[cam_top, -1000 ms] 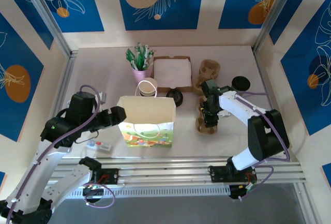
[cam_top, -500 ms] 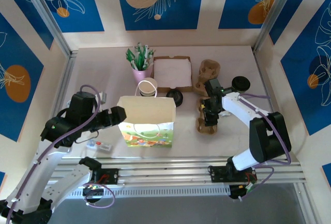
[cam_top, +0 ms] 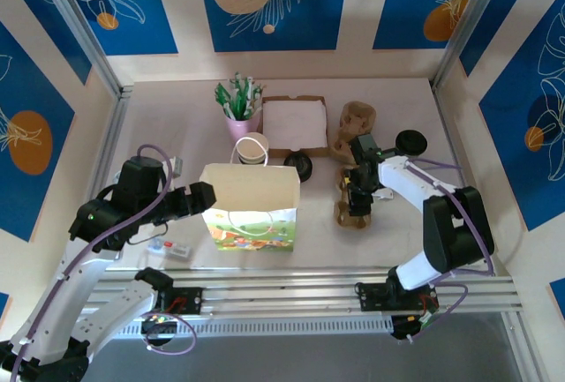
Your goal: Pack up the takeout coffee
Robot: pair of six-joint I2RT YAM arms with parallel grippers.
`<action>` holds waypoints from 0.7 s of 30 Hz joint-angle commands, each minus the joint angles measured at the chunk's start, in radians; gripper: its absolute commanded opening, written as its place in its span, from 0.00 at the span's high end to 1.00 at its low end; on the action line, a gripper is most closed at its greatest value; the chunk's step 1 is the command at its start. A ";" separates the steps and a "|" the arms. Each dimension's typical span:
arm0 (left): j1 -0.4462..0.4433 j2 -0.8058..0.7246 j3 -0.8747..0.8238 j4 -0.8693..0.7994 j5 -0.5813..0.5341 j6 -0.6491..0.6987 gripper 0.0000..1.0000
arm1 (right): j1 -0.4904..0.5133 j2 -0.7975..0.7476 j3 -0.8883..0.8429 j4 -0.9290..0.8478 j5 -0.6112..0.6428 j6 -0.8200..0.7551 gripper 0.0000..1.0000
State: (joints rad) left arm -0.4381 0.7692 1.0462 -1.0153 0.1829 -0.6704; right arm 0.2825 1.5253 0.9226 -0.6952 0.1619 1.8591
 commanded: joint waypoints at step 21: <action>-0.008 -0.003 0.041 -0.038 0.004 0.025 0.14 | -0.047 0.064 0.035 -0.035 -0.039 -0.073 0.49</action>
State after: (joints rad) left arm -0.4381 0.7689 1.0470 -1.0340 0.1825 -0.6701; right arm 0.2478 1.5963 0.9493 -0.7017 0.1303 1.8015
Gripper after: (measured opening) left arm 0.860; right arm 0.513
